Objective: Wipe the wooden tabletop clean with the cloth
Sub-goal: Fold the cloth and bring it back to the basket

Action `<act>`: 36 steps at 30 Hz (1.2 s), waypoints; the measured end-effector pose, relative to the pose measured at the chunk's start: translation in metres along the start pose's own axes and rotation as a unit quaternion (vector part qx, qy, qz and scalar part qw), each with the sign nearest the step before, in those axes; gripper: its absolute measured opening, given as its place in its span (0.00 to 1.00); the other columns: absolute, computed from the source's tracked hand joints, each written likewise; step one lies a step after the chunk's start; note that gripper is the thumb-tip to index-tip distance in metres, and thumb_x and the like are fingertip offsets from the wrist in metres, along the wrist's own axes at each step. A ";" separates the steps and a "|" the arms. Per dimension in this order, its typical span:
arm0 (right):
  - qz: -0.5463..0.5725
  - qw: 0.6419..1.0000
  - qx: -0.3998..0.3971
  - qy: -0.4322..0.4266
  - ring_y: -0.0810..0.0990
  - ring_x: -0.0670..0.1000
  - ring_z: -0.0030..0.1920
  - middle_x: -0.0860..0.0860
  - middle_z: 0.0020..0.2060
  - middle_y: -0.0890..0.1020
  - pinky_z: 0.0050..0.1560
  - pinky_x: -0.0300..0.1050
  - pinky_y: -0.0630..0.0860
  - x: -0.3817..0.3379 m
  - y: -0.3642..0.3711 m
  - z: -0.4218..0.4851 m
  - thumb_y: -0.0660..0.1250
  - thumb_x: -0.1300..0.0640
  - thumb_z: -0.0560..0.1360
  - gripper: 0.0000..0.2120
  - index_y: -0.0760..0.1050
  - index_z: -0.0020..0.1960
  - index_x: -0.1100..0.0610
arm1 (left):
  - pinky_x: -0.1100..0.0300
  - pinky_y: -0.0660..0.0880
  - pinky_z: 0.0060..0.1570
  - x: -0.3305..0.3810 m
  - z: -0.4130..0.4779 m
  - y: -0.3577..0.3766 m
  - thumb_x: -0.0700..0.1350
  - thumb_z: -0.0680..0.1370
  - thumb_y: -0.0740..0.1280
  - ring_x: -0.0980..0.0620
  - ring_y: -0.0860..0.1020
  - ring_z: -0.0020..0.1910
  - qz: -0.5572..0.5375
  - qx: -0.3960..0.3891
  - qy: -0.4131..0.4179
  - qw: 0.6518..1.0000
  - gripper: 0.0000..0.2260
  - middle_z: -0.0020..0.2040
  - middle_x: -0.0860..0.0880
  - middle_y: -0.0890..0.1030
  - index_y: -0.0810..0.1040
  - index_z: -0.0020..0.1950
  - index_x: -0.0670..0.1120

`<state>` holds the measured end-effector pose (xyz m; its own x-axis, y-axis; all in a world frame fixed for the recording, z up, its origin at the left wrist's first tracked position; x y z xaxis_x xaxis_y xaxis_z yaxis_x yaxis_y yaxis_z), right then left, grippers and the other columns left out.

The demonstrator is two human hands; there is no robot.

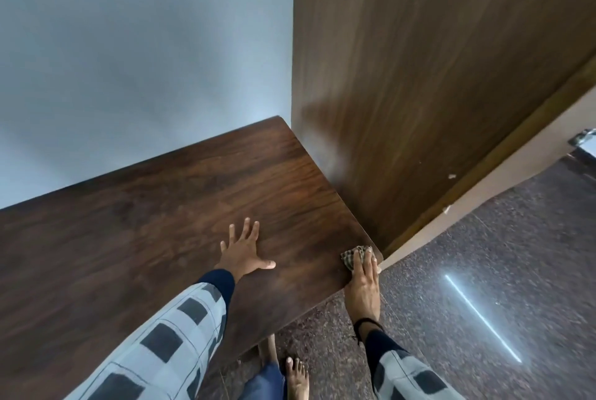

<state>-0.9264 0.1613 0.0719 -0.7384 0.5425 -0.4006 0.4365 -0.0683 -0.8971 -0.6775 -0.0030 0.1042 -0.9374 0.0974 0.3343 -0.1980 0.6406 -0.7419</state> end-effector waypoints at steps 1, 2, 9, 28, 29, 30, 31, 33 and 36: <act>0.000 1.000 -0.008 -0.003 0.46 0.57 0.82 0.56 0.83 0.48 0.81 0.51 0.51 0.000 -0.003 -0.001 0.56 0.70 0.79 0.35 0.52 0.83 0.56 | 0.34 0.44 0.75 0.001 -0.006 0.004 0.64 0.70 0.74 0.40 0.33 0.78 0.003 -0.001 -0.002 1.000 0.55 0.80 0.54 0.33 0.38 0.82 0.53; -0.001 1.000 -0.017 -0.004 0.46 0.57 0.82 0.56 0.83 0.48 0.80 0.50 0.52 0.001 -0.005 -0.003 0.56 0.70 0.78 0.35 0.52 0.83 0.56 | 0.35 0.44 0.75 0.001 -0.013 0.008 0.64 0.70 0.74 0.40 0.33 0.78 0.008 -0.001 -0.003 1.000 0.55 0.80 0.54 0.33 0.38 0.82 0.53; 0.097 0.986 -0.124 0.061 0.74 0.58 0.71 0.56 0.73 0.72 0.69 0.51 0.71 -0.038 -0.018 -0.024 0.60 0.66 0.77 0.26 0.71 0.73 0.52 | 0.41 0.45 0.76 0.004 -0.047 0.013 0.60 0.74 0.73 0.43 0.37 0.80 -0.028 0.028 0.027 0.999 0.50 0.82 0.49 0.45 0.43 0.83 0.51; 0.466 0.782 -0.405 -0.086 0.85 0.55 0.58 0.55 0.57 0.85 0.56 0.55 0.83 -0.273 -0.111 -0.007 0.73 0.42 0.76 0.24 0.79 0.64 0.58 | 0.58 0.70 0.37 -0.050 -0.141 -0.157 0.51 0.77 0.73 0.55 0.77 0.33 -0.214 0.198 0.159 0.943 0.12 0.34 0.48 0.81 0.81 0.38 0.45; 0.457 0.789 -0.398 -0.104 0.84 0.55 0.59 0.55 0.58 0.85 0.58 0.56 0.83 -0.281 -0.114 -0.009 0.74 0.45 0.76 0.22 0.79 0.64 0.57 | 0.58 0.68 0.36 -0.056 -0.145 -0.166 0.52 0.78 0.72 0.54 0.76 0.32 -0.212 0.211 0.156 0.942 0.14 0.33 0.48 0.80 0.79 0.37 0.45; 0.442 0.801 -0.384 -0.124 0.85 0.55 0.58 0.55 0.57 0.86 0.58 0.56 0.82 -0.290 -0.116 -0.012 0.75 0.49 0.77 0.19 0.81 0.63 0.57 | 0.58 0.67 0.36 -0.063 -0.150 -0.174 0.52 0.79 0.71 0.53 0.76 0.32 -0.216 0.222 0.154 0.938 0.15 0.33 0.47 0.79 0.77 0.36 0.44; 0.427 0.816 -0.364 -0.141 0.85 0.55 0.57 0.55 0.55 0.86 0.59 0.56 0.82 -0.299 -0.118 -0.016 0.74 0.53 0.77 0.15 0.82 0.61 0.58 | 0.57 0.67 0.36 -0.068 -0.155 -0.180 0.52 0.80 0.70 0.52 0.76 0.33 -0.220 0.230 0.156 0.935 0.17 0.33 0.46 0.79 0.77 0.37 0.42; 0.419 0.836 -0.317 -0.157 0.86 0.57 0.55 0.57 0.52 0.87 0.59 0.57 0.82 -0.317 -0.121 -0.022 0.72 0.60 0.78 0.09 0.84 0.57 0.60 | 0.58 0.66 0.35 -0.078 -0.165 -0.192 0.53 0.80 0.69 0.53 0.75 0.31 -0.231 0.241 0.160 0.929 0.18 0.31 0.48 0.78 0.76 0.37 0.42; 0.421 0.844 -0.280 -0.177 0.86 0.57 0.53 0.57 0.50 0.87 0.57 0.56 0.82 -0.341 -0.124 -0.030 0.70 0.62 0.80 0.07 0.84 0.56 0.61 | 0.67 0.69 0.32 -0.089 -0.184 -0.205 0.56 0.76 0.73 0.61 0.78 0.29 -0.294 0.235 0.167 0.911 0.14 0.29 0.57 0.80 0.78 0.36 0.50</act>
<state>-0.7132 0.0095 0.3250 -0.1095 0.2071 -0.9722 0.9848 0.1554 -0.0778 -0.5011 -0.0028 0.3335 -0.5047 0.1193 0.8550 -0.8128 0.2680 -0.5172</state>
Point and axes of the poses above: each hand's wrist, its own z-axis towards the middle knuckle, its own y-axis out of the palm, x = y × z, the point moved 2 cm from there along z, towards the middle knuckle
